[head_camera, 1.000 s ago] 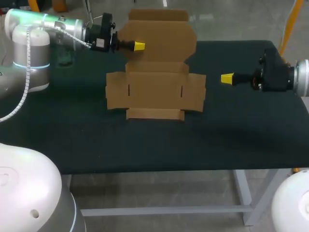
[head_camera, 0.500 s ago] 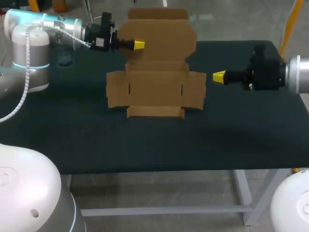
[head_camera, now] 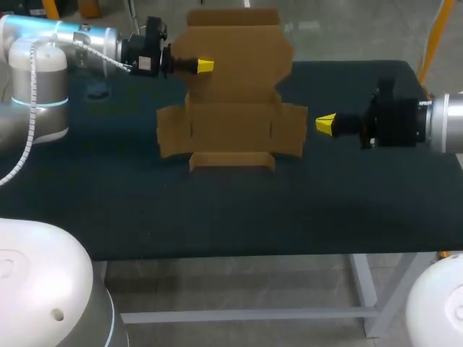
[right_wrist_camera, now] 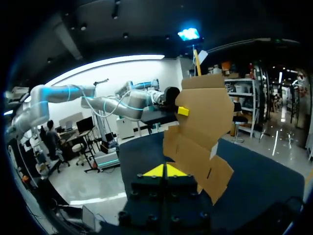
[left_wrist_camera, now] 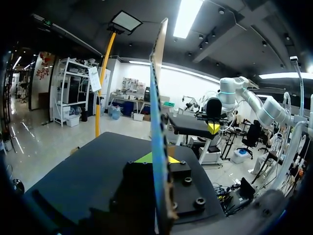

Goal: Assemble the packaging by folding the flat box into shape, placing the metal phone stand inside, and closing the box properly

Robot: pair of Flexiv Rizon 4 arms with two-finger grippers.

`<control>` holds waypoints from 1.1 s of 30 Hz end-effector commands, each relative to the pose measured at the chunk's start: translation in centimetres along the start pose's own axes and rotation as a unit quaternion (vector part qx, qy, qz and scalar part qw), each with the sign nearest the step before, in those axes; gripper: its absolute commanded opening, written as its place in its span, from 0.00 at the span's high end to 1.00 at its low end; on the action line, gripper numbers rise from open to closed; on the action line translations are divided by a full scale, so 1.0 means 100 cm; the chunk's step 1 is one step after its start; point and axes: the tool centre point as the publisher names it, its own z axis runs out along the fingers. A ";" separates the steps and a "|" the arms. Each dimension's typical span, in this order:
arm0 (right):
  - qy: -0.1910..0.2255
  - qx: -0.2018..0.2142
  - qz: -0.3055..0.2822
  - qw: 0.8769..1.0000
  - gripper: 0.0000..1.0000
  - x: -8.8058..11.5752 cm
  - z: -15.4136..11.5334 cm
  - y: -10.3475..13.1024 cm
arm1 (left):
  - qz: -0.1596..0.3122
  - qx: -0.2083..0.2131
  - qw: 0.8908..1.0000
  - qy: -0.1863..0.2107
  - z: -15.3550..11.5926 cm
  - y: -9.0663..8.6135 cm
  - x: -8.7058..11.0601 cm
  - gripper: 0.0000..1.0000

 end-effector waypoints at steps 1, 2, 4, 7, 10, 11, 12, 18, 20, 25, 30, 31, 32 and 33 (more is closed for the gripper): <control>-0.007 -0.004 -0.007 1.000 1.00 0.012 -0.005 -0.003 | -0.001 0.004 1.000 -0.012 -0.002 -0.004 0.011 1.00; -0.008 -0.004 -0.010 1.000 1.00 0.013 -0.006 -0.004 | -0.001 0.004 1.000 -0.014 -0.002 -0.005 0.013 1.00; -0.009 -0.006 -0.015 1.000 1.00 0.016 -0.008 -0.005 | -0.002 0.008 1.000 -0.016 -0.002 -0.008 0.017 1.00; -0.010 -0.007 -0.022 1.000 1.00 0.021 -0.013 -0.009 | -0.002 0.010 1.000 -0.019 -0.001 -0.013 0.022 1.00; -0.009 -0.007 -0.028 1.000 1.00 0.026 -0.016 -0.014 | -0.002 0.012 1.000 -0.016 0.001 -0.017 0.028 1.00; -0.010 -0.007 -0.029 0.999 1.00 0.028 -0.017 -0.016 | -0.003 0.012 1.000 -0.016 0.001 -0.018 0.030 1.00; -0.010 -0.006 -0.031 0.999 1.00 0.030 -0.018 -0.018 | -0.004 0.011 1.000 -0.016 0.002 -0.018 0.032 1.00; -0.013 -0.002 -0.046 0.999 1.00 0.040 -0.023 -0.027 | -0.024 0.010 1.000 0.001 0.007 -0.019 0.044 1.00; -0.013 0.000 -0.050 0.999 1.00 0.044 -0.023 -0.032 | -0.029 0.008 1.000 0.010 0.009 -0.016 0.047 1.00; -0.014 0.007 -0.055 0.998 1.00 0.050 -0.021 -0.043 | -0.043 0.008 0.999 0.030 0.014 -0.007 0.049 1.00; -0.014 0.006 -0.058 0.998 1.00 0.054 -0.020 -0.051 | -0.053 0.005 0.998 0.046 0.020 0.000 0.049 1.00; -0.015 0.007 -0.058 0.998 1.00 0.055 -0.019 -0.052 | -0.053 0.006 0.997 0.048 0.020 0.001 0.050 1.00; -0.016 0.007 -0.058 0.998 1.00 0.056 -0.018 -0.053 | -0.053 0.006 0.997 0.048 0.020 0.003 0.050 1.00; -0.016 0.007 -0.058 0.998 1.00 0.056 -0.017 -0.054 | -0.053 0.006 0.997 0.049 0.021 0.005 0.050 1.00</control>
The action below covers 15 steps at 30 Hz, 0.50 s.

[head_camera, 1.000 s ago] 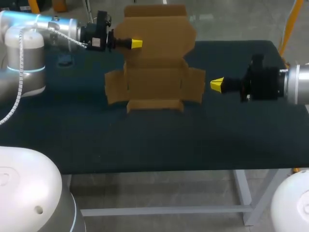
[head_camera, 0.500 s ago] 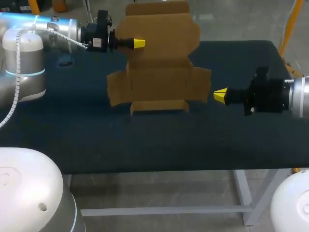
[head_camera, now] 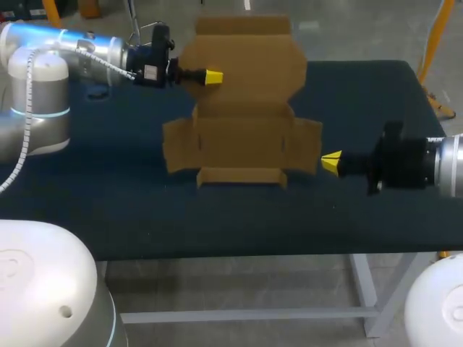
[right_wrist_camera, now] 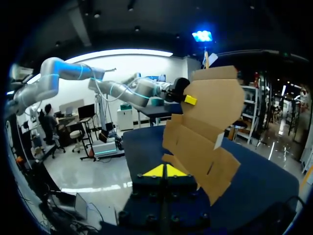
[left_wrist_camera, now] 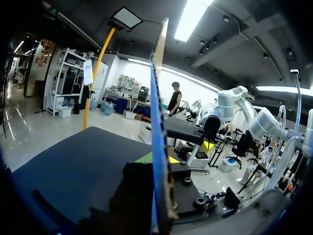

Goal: Assemble the packaging by folding the flat box into shape, placing the metal phone stand inside, and closing the box properly

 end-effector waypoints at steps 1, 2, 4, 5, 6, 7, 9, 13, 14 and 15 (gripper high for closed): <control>-0.006 -0.003 -0.001 1.000 1.00 0.005 0.003 -0.004 | 0.000 0.002 1.000 0.015 0.001 0.006 -0.008 1.00; -0.006 -0.003 -0.001 1.000 1.00 0.006 0.005 -0.005 | -0.001 0.003 1.000 0.015 0.001 0.008 -0.009 1.00; -0.008 0.000 -0.003 1.000 1.00 0.007 0.010 -0.006 | 0.000 0.006 1.000 0.016 0.001 0.011 -0.010 1.00; -0.009 0.001 -0.003 1.000 1.00 0.008 0.013 -0.007 | 0.001 0.006 1.000 0.016 0.001 0.012 -0.011 1.00; -0.008 0.001 -0.004 1.000 1.00 0.009 0.015 -0.008 | 0.001 0.006 1.000 0.015 0.001 0.013 -0.012 1.00; -0.010 0.004 -0.004 1.000 1.00 0.009 0.017 -0.009 | 0.002 0.005 1.000 0.015 0.001 0.014 -0.013 1.00; -0.012 0.007 -0.004 1.000 1.00 0.009 0.022 -0.011 | 0.004 0.005 1.000 0.016 0.001 0.015 -0.014 1.00; -0.015 0.005 -0.004 1.000 1.00 0.014 0.031 -0.014 | 0.013 0.003 1.000 0.016 0.001 0.016 -0.015 1.00; -0.015 0.005 -0.003 1.000 1.00 0.014 0.032 -0.015 | 0.016 0.002 1.000 0.015 0.002 0.016 -0.015 1.00; -0.018 0.005 -0.002 1.000 1.00 0.014 0.034 -0.016 | 0.018 0.001 1.000 0.013 0.002 0.016 -0.016 1.00</control>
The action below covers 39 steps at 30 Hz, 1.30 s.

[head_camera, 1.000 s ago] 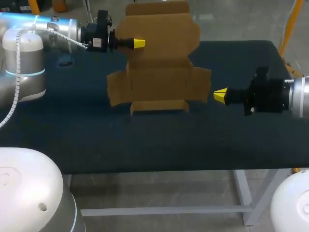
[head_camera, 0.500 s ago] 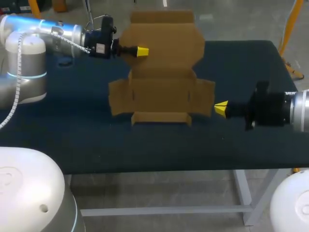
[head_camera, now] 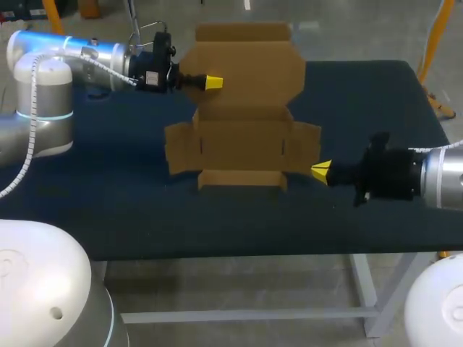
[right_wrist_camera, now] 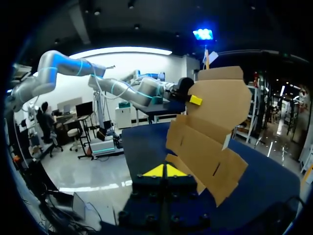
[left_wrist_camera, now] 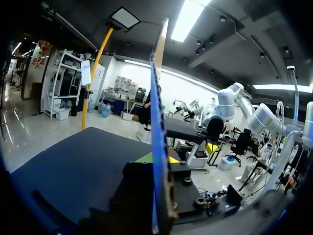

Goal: Assemble the packaging by folding the flat box into shape, placing the metal phone stand inside, and closing the box properly

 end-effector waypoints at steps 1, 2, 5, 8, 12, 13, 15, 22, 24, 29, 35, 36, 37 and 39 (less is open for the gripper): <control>-0.009 0.001 0.002 1.000 1.00 0.002 0.016 -0.005 | 0.007 -0.006 1.000 -0.001 0.001 0.002 -0.003 1.00; -0.012 0.003 0.006 1.000 1.00 0.002 0.019 -0.007 | 0.008 -0.007 1.000 -0.002 0.002 0.003 -0.003 1.00; -0.010 0.002 0.014 1.000 1.00 0.003 0.026 -0.012 | 0.011 -0.009 1.000 -0.005 0.001 0.005 -0.004 1.00; -0.012 0.001 0.025 1.000 1.00 0.004 0.031 -0.016 | 0.017 -0.011 1.000 -0.008 0.001 0.007 -0.004 1.00; -0.011 -0.001 0.039 0.999 1.00 0.003 0.035 -0.018 | 0.022 -0.015 1.000 -0.012 0.000 0.010 -0.005 1.00; -0.011 -0.001 0.039 0.999 1.00 0.003 0.035 -0.018 | 0.022 -0.015 1.000 -0.012 0.000 0.010 -0.005 1.00; -0.011 -0.001 0.039 0.999 1.00 0.003 0.035 -0.018 | 0.022 -0.015 1.000 -0.012 0.000 0.010 -0.005 1.00; -0.011 -0.001 0.039 0.999 1.00 0.003 0.035 -0.018 | 0.022 -0.015 1.000 -0.012 0.000 0.010 -0.005 1.00; -0.013 -0.001 0.035 0.999 1.00 0.001 0.040 -0.017 | 0.022 -0.015 1.000 -0.012 0.000 0.010 -0.005 1.00; -0.018 -0.023 0.032 0.999 1.00 0.002 0.068 -0.024 | 0.022 -0.015 1.000 -0.012 0.000 0.010 -0.005 1.00; -0.043 -0.024 0.017 0.999 1.00 0.000 0.098 -0.031 | 0.022 -0.015 1.000 -0.012 0.000 0.010 -0.005 1.00; -0.046 -0.026 0.018 0.998 1.00 -0.001 0.102 -0.032 | 0.022 -0.015 1.000 -0.012 0.000 0.010 -0.005 1.00; -0.055 -0.019 0.016 0.998 1.00 -0.002 0.106 -0.033 | 0.022 -0.015 1.000 -0.012 0.000 0.010 -0.005 1.00; -0.054 -0.020 0.017 0.998 1.00 -0.003 0.114 -0.035 | 0.022 -0.015 1.000 -0.012 0.000 0.010 -0.005 1.00</control>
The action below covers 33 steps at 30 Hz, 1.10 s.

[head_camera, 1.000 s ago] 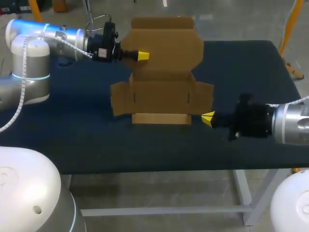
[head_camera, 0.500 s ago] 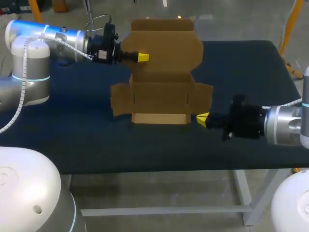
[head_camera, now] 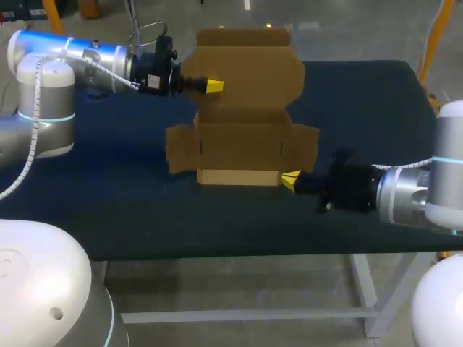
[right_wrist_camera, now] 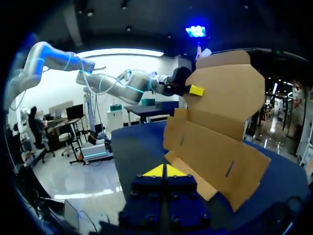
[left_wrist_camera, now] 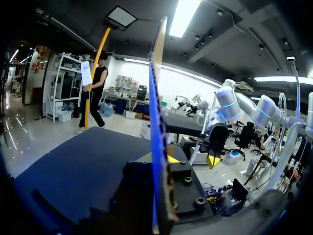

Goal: Assemble the packaging by folding the flat box into shape, placing the metal phone stand inside, and closing the box properly

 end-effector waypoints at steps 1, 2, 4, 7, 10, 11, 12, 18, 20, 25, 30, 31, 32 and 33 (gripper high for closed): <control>-0.023 -0.002 0.000 1.000 1.00 0.001 0.048 -0.010 | 0.000 -0.001 1.000 0.000 -0.001 0.001 0.001 1.00; -0.022 -0.003 0.000 1.000 1.00 0.000 0.051 -0.011 | 0.000 -0.001 1.000 0.000 -0.001 0.001 0.001 1.00; -0.020 -0.006 0.008 1.000 1.00 -0.002 0.057 -0.013 | 0.001 -0.002 1.000 -0.002 -0.001 0.001 0.000 1.00; -0.021 -0.004 0.014 1.000 1.00 -0.004 0.066 -0.018 | 0.005 -0.004 1.000 -0.001 -0.001 0.004 -0.002 1.00; -0.023 -0.002 0.019 1.000 1.00 -0.006 0.073 -0.021 | 0.014 -0.006 1.000 -0.002 0.000 0.008 -0.004 1.00; -0.024 -0.002 0.022 0.999 1.00 -0.007 0.075 -0.023 | 0.015 -0.006 1.000 -0.002 0.000 0.009 -0.005 1.00; -0.024 -0.002 0.023 0.999 1.00 -0.009 0.077 -0.024 | 0.016 -0.006 1.000 -0.001 0.000 0.010 -0.005 1.00; -0.028 -0.002 0.031 0.999 1.00 -0.017 0.089 -0.030 | 0.026 -0.003 1.000 0.004 0.000 0.013 -0.008 1.00; -0.029 -0.001 0.033 0.999 1.00 -0.019 0.093 -0.032 | 0.028 -0.003 1.000 0.006 0.001 0.015 -0.009 1.00; -0.032 0.004 0.044 0.999 1.00 -0.026 0.104 -0.039 | 0.032 -0.008 0.999 0.008 0.001 0.016 -0.012 1.00; -0.036 0.009 0.058 0.998 1.00 -0.034 0.116 -0.048 | 0.032 -0.008 0.999 0.008 0.001 0.016 -0.012 1.00; -0.037 0.012 0.060 0.997 1.00 -0.035 0.119 -0.049 | 0.032 -0.008 0.999 0.008 0.001 0.016 -0.012 1.00; -0.039 0.014 0.060 0.997 1.00 -0.037 0.122 -0.050 | 0.032 -0.008 0.999 0.008 0.001 0.016 -0.012 1.00; -0.038 0.014 0.063 0.997 1.00 -0.038 0.125 -0.052 | 0.032 -0.008 0.999 0.008 0.001 0.016 -0.012 1.00</control>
